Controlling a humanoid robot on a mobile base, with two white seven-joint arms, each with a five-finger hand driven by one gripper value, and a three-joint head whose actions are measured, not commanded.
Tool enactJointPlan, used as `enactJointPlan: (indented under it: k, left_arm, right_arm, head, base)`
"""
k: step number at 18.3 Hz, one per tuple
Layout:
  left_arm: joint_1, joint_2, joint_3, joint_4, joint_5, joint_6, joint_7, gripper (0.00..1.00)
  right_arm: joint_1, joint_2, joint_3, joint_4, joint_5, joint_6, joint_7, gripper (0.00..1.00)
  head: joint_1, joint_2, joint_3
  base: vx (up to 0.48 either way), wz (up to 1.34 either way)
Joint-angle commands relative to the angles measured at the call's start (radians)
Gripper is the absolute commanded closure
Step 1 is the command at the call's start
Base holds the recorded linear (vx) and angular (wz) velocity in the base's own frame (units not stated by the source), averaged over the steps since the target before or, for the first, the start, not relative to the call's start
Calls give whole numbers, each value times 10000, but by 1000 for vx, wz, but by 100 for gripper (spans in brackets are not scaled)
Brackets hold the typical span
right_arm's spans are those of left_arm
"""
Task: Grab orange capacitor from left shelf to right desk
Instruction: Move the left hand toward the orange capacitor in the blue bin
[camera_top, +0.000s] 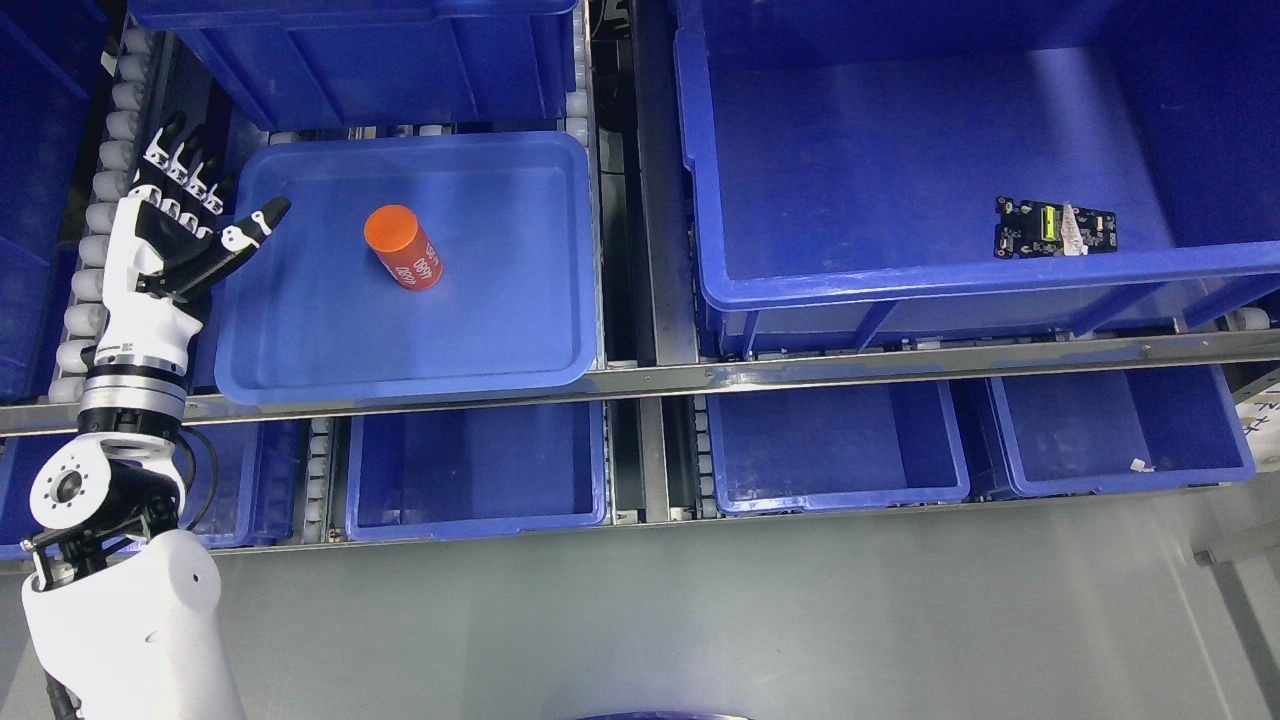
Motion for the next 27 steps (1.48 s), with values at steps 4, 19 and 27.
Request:
enactJointPlan:
  k: [4,19,27]
  left_arm:
    - [-19,251,38,103,0,29,-22,0]
    - [305,4837,-175,2787,-107,-2901,-5422,2]
    - [-999,4914,-2889,3982,-183,-2885,-5407,2]
  right_arm:
    - [199,-174,-123,-175,46,26,-1,0]
    - [199,-174,-123,-175,46,26,-1,0]
    - [199,-174,-123,-175,46,11,-1,0]
  head:
    - [0,0,0]
    - [0,0,0]
    - [0,0,0]
  base:
    - [0,0]
    - [0,0]
    - [0,0]
